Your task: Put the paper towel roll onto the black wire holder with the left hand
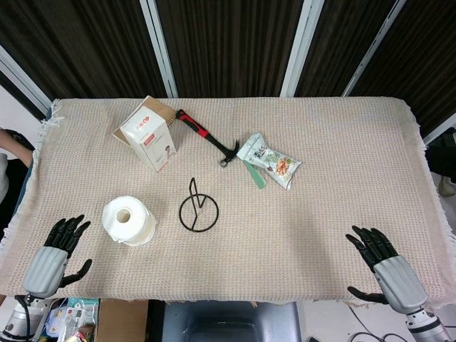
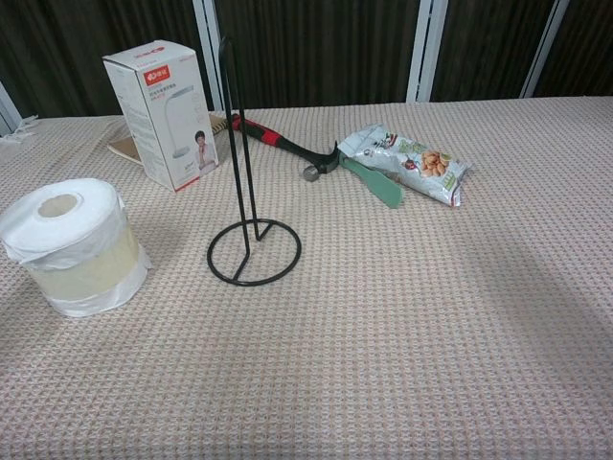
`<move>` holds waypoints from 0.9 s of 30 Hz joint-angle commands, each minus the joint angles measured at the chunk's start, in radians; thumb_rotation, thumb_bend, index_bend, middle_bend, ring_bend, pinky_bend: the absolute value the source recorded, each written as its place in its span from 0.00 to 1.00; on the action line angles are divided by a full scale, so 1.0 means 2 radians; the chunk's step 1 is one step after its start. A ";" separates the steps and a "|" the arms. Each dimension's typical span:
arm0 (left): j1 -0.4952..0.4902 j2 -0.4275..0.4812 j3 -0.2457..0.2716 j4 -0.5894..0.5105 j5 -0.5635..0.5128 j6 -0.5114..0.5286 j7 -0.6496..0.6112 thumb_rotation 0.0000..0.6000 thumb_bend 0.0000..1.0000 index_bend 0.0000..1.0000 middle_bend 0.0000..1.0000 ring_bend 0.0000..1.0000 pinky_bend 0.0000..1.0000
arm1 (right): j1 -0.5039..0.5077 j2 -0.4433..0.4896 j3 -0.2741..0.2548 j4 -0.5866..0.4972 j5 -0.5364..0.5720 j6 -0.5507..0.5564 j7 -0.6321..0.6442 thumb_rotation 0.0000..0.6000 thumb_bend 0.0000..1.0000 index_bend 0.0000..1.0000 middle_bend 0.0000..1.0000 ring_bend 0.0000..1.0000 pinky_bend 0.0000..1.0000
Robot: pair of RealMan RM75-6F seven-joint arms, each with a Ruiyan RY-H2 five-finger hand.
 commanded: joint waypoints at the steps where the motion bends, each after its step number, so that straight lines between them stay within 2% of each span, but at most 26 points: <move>1: -0.004 -0.009 -0.001 0.006 0.003 0.000 -0.021 1.00 0.37 0.00 0.00 0.00 0.00 | 0.001 0.002 -0.001 0.000 0.001 -0.002 0.004 1.00 0.10 0.00 0.00 0.00 0.00; 5: -0.014 -0.023 0.000 0.023 0.006 -0.003 -0.096 1.00 0.36 0.00 0.00 0.00 0.00 | -0.001 0.007 -0.003 -0.001 -0.004 0.004 0.012 1.00 0.10 0.00 0.00 0.00 0.00; 8: -0.023 -0.050 -0.006 0.053 0.008 0.007 -0.196 1.00 0.35 0.00 0.00 0.00 0.00 | -0.002 0.008 -0.003 0.000 -0.007 0.011 0.016 1.00 0.10 0.00 0.00 0.00 0.00; 10: -0.031 -0.072 -0.013 0.078 0.002 0.008 -0.258 1.00 0.34 0.00 0.00 0.00 0.00 | -0.003 0.009 -0.003 0.000 -0.008 0.014 0.017 1.00 0.10 0.00 0.00 0.00 0.00; 13: -0.043 -0.101 -0.026 0.114 -0.015 -0.005 -0.310 1.00 0.31 0.00 0.00 0.00 0.00 | -0.003 0.008 -0.001 0.001 -0.004 0.013 0.018 1.00 0.10 0.00 0.00 0.00 0.00; 18: -0.062 -0.129 -0.032 0.145 -0.036 -0.043 -0.353 1.00 0.30 0.00 0.00 0.00 0.00 | -0.002 0.006 0.001 0.001 0.000 0.008 0.014 1.00 0.10 0.00 0.00 0.00 0.00; 27: -0.083 -0.170 -0.032 0.182 -0.044 -0.074 -0.342 1.00 0.30 0.00 0.00 0.00 0.00 | -0.001 0.005 0.005 -0.001 0.009 0.003 0.010 1.00 0.10 0.00 0.00 0.00 0.00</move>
